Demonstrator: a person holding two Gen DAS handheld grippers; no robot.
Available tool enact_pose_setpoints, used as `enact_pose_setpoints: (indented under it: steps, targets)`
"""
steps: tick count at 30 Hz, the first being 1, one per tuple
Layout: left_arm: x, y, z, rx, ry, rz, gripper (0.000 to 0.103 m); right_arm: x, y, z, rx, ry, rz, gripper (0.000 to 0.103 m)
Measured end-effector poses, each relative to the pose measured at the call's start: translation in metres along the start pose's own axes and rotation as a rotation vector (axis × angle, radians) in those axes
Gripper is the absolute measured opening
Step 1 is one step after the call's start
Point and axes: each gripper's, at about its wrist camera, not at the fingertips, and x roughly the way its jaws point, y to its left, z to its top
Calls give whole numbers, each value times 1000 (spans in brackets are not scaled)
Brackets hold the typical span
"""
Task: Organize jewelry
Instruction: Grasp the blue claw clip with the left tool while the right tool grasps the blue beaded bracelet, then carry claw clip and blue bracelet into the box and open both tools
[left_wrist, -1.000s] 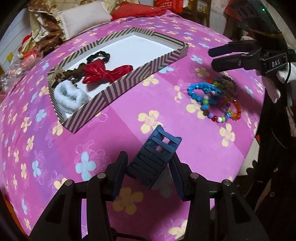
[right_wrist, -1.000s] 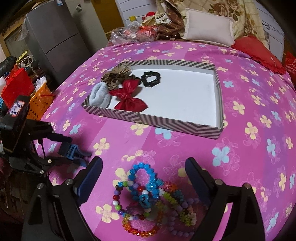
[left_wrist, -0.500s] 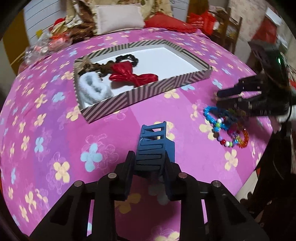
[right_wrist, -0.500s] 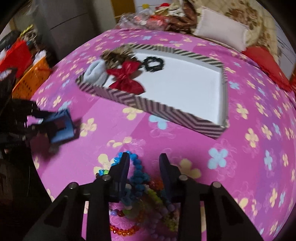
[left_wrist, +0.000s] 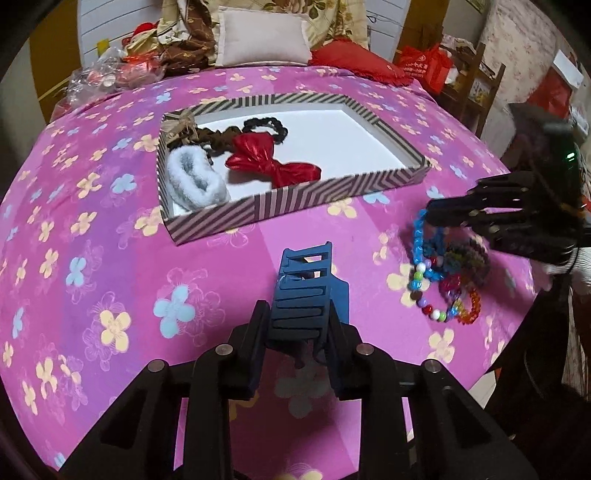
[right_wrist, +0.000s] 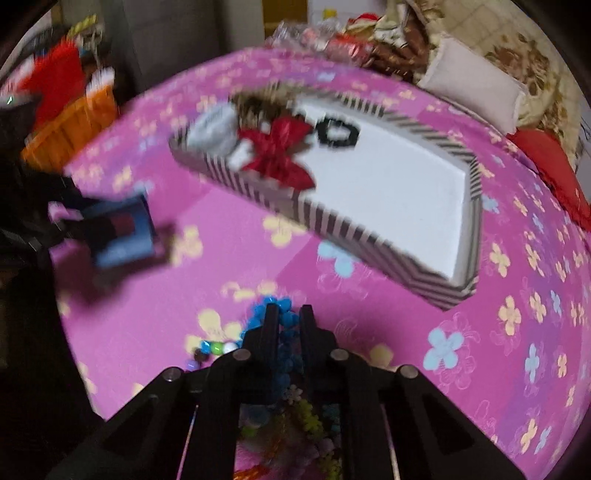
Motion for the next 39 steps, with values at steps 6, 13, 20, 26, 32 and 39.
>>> enact_pose_setpoints:
  steps: [6, 13, 20, 26, 32, 39]
  targets:
    - [-3, 1, 15, -59, -29, 0, 20, -26, -11, 15, 34, -75, 1, 11]
    - [-3, -1, 31, -100, -50, 36, 20, -34, -16, 32, 54, -134, -1, 11]
    - [-8, -6, 57, -116, -92, 70, 20, -42, -16, 55, 47, -183, 5, 11]
    - [-3, -6, 87, -126, -120, 104, 19, -37, -24, 78, 56, -202, 2, 11]
    - [12, 6, 117, -150, -127, 140, 19, -15, -32, 97, 68, -184, 11, 11]
    - [35, 26, 153, -192, -124, 168, 19, 16, -42, 119, 93, -166, 48, 11]
